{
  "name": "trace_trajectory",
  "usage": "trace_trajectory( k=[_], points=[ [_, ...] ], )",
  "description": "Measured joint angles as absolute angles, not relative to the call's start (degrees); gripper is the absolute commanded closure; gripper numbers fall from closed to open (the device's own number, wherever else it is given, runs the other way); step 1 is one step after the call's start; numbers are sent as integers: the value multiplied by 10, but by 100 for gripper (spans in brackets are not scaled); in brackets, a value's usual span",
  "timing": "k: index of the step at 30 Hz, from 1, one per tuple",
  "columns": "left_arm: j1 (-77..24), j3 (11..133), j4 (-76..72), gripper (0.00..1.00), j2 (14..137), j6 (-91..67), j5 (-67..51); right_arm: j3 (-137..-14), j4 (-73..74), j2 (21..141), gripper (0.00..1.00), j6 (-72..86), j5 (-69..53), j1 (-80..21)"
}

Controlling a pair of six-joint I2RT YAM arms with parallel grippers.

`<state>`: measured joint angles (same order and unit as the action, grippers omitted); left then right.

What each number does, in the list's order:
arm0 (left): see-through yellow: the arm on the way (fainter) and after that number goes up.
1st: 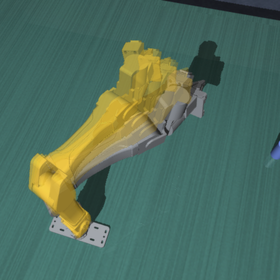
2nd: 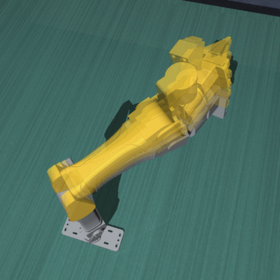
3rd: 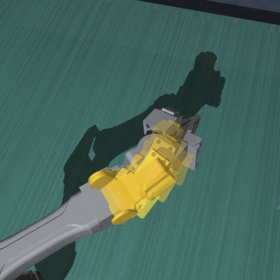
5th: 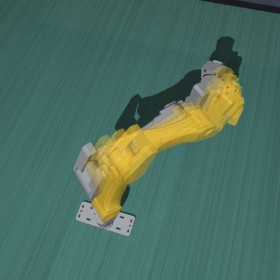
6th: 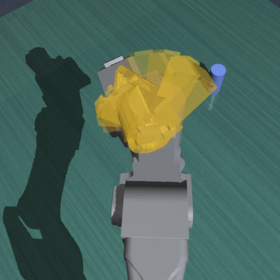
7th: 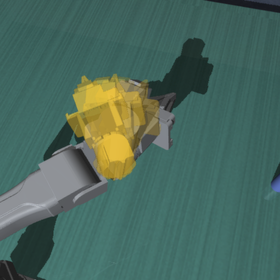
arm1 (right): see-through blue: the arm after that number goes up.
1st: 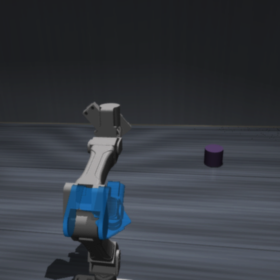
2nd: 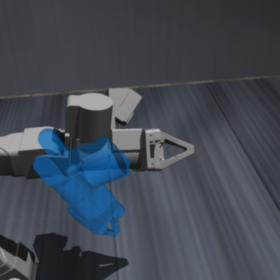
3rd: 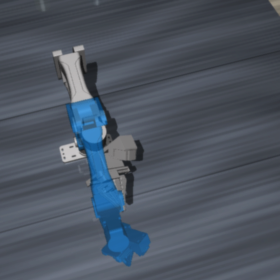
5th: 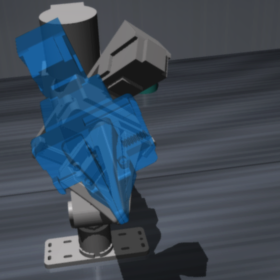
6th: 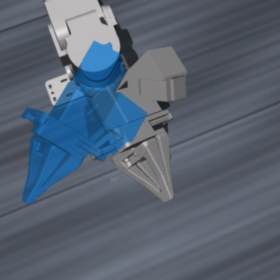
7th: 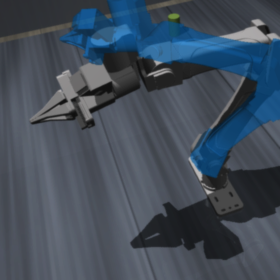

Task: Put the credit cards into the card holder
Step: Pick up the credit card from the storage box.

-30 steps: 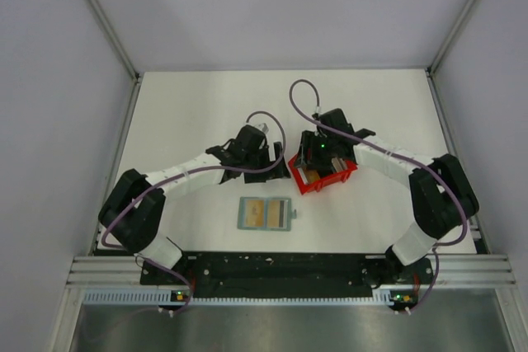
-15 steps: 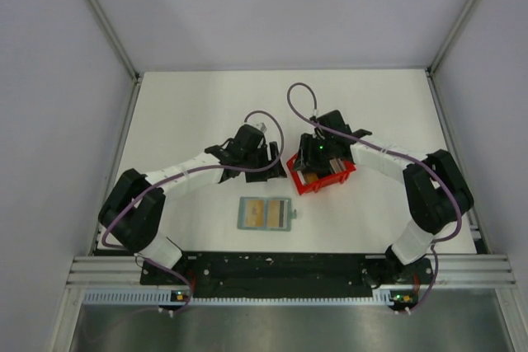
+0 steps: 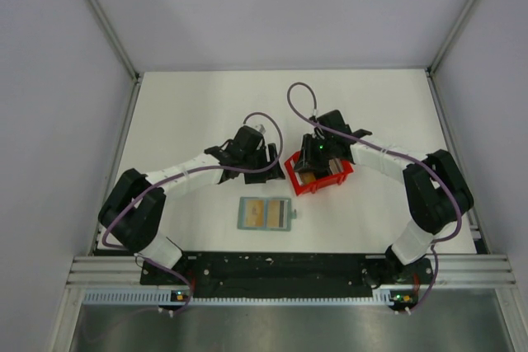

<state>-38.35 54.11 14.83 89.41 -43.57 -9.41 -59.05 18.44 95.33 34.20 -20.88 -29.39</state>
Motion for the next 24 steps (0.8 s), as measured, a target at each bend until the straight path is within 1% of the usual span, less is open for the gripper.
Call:
trace_trajectory(
  k=[7,24],
  points=[
    [-383,539,148,31,894,-436,-94,-590,184,953,79,342,-209,-293],
    [-382,536,146,32,894,-437,-96,-588,184,945,86,342,-204,-271]
  ],
)
